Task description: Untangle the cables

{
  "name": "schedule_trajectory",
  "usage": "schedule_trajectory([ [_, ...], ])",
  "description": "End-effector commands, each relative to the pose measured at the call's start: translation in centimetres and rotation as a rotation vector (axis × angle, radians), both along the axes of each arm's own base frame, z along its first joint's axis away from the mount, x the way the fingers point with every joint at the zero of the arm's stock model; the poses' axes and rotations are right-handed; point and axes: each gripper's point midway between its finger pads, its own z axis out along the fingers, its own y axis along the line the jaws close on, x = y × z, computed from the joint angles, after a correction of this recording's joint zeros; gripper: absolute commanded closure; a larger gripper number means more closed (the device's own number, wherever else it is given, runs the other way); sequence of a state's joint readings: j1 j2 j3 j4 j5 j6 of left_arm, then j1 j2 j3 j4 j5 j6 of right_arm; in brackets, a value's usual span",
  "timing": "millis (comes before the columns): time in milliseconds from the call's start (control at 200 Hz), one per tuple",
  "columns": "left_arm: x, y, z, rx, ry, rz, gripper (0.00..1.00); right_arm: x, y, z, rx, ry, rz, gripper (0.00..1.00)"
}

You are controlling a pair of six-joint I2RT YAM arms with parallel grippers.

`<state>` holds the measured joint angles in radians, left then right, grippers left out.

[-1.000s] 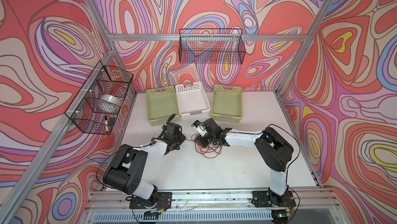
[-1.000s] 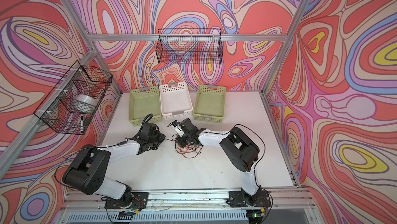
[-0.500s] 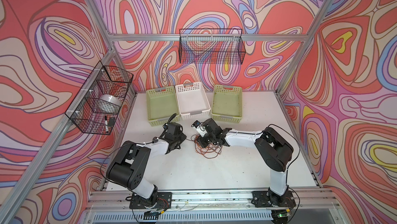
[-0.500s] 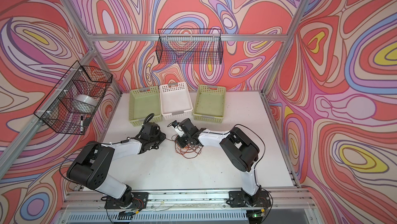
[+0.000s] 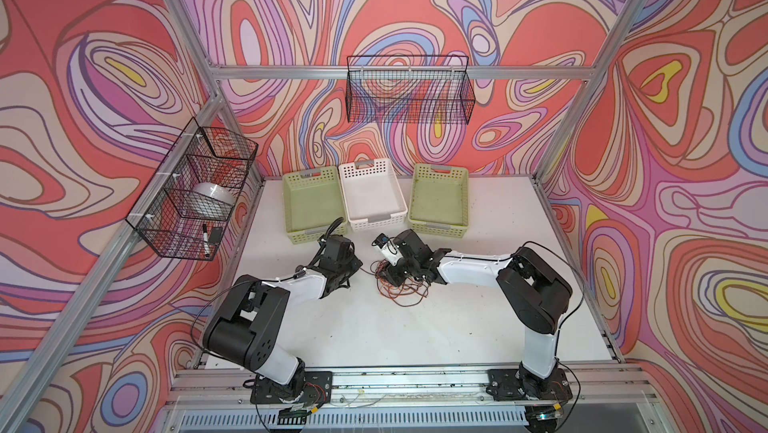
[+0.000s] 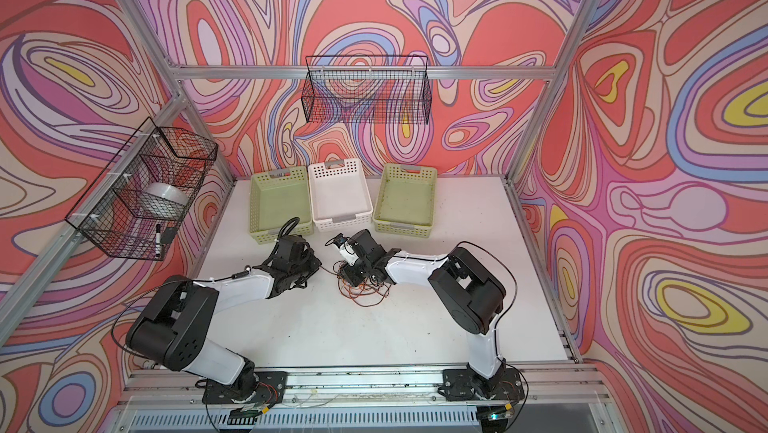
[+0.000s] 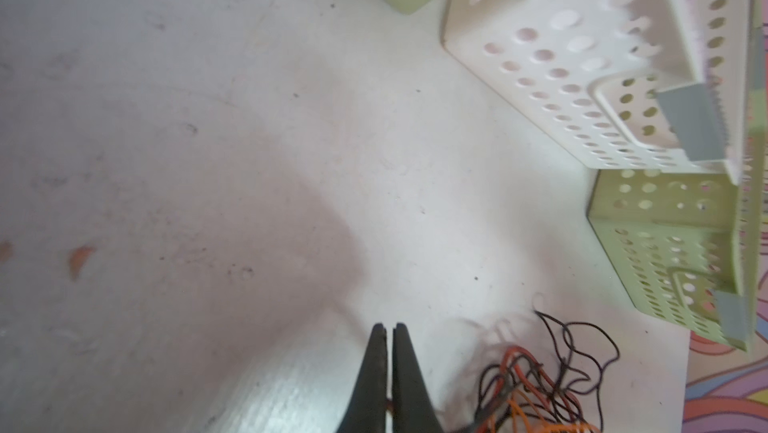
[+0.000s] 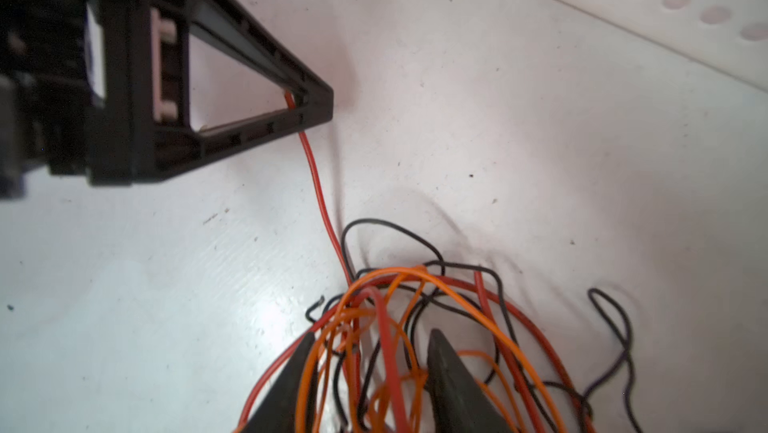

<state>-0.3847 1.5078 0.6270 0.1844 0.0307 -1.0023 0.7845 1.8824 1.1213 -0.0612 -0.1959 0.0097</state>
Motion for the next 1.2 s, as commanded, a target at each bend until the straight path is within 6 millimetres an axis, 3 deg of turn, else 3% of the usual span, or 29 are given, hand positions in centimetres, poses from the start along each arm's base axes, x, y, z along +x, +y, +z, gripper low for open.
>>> schedule_trajectory([
  [0,1.0,-1.6,5.5,0.030,-0.142,-0.102,1.00,1.6,-1.1,5.8,0.064,-0.160,-0.017,0.42],
  [245,0.9,-4.6,15.7,0.057,-0.398,-0.264,1.00,0.2,-2.3,12.7,0.106,-0.374,0.083,0.36],
  [431,0.5,-9.0,23.3,0.084,-0.554,-0.469,1.00,-1.0,-2.3,15.2,0.158,-0.480,0.151,0.36],
  [596,-0.7,-12.3,26.8,0.036,-0.639,-0.557,1.00,0.7,-2.2,15.4,0.180,-0.478,0.059,0.39],
  [771,-1.4,-13.8,29.6,0.030,-0.686,-0.592,1.00,1.7,-3.0,15.9,0.219,-0.499,-0.036,0.42],
  [1031,-1.7,-14.1,33.9,0.018,-0.758,-0.593,1.00,-0.1,-3.2,11.7,0.275,-0.432,-0.011,0.48],
  [1197,-1.6,-14.5,35.1,0.018,-0.773,-0.605,1.00,-1.6,-3.7,9.9,0.345,-0.399,-0.006,0.49],
])
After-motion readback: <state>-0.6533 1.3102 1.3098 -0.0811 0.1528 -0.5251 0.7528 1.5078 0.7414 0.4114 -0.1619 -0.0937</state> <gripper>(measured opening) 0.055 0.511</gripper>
